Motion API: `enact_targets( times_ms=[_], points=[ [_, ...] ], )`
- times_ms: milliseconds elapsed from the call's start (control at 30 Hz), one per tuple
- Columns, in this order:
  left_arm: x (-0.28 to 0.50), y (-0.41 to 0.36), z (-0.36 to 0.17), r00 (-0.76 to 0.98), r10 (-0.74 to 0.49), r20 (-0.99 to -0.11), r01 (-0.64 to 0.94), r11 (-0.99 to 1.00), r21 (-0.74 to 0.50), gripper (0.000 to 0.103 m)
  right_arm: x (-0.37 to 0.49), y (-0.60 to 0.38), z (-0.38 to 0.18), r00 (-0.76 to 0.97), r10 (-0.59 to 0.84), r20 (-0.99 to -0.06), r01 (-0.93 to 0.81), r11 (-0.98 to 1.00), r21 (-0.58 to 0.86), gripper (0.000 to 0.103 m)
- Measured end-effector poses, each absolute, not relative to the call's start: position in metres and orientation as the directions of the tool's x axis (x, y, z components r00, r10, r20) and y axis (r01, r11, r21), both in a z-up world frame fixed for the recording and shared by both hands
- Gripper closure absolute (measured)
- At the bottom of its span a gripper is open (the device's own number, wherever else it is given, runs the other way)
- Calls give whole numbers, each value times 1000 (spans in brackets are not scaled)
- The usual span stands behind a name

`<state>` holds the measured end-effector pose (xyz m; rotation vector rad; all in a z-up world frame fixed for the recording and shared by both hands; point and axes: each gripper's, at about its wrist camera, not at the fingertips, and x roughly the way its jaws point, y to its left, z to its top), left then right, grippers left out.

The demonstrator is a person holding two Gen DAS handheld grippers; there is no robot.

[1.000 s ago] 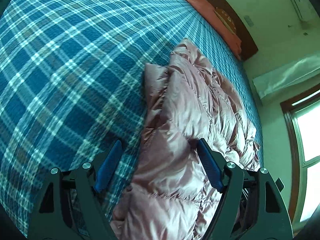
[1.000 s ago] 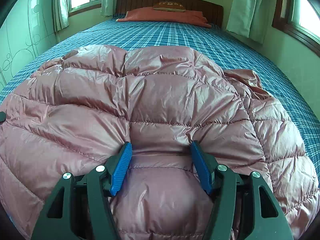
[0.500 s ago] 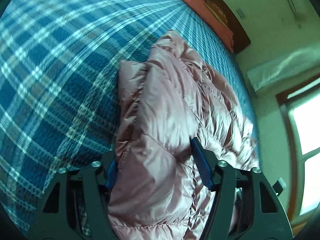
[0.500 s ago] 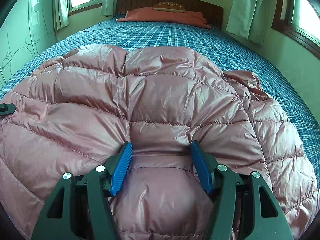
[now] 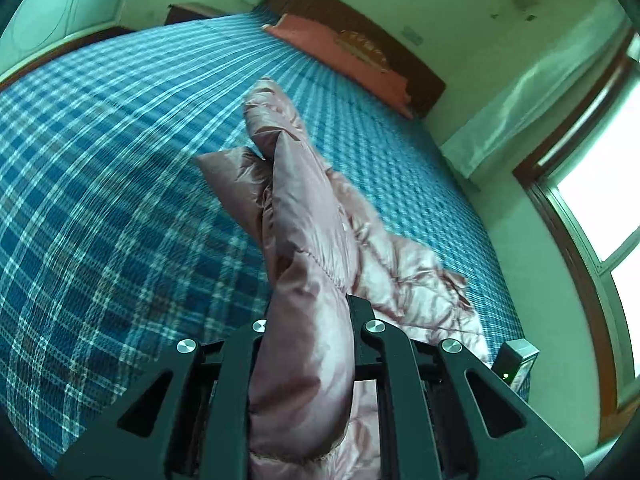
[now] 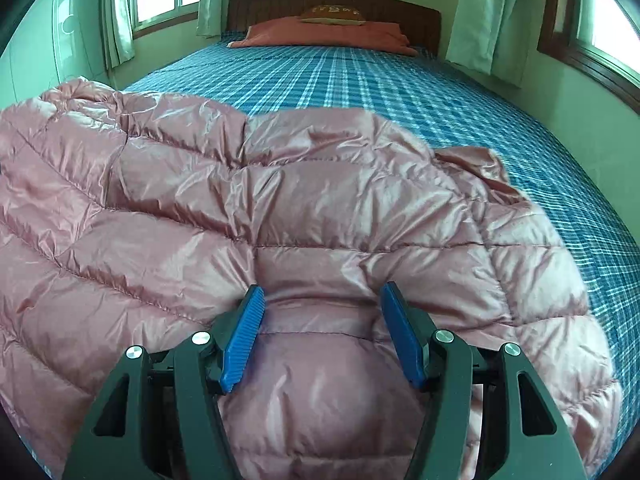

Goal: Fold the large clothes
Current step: 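Grasp and lift the jacket edge with the left tool while the right tool withdraws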

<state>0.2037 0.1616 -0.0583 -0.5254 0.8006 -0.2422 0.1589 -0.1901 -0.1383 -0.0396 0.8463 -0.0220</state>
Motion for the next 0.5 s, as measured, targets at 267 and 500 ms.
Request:
enact_targets(
  times_ms=[267,500],
  points=[
    [194,73,-7,682,-413,-604,166,892,-421,91,136,-263,-105,683,-76,-726,90,996,-20,42],
    [196,-28,5,638,-416,-648,271,909,-317,91,113,-334,-100,674,-141,-725,173,984,-30,42]
  ],
)
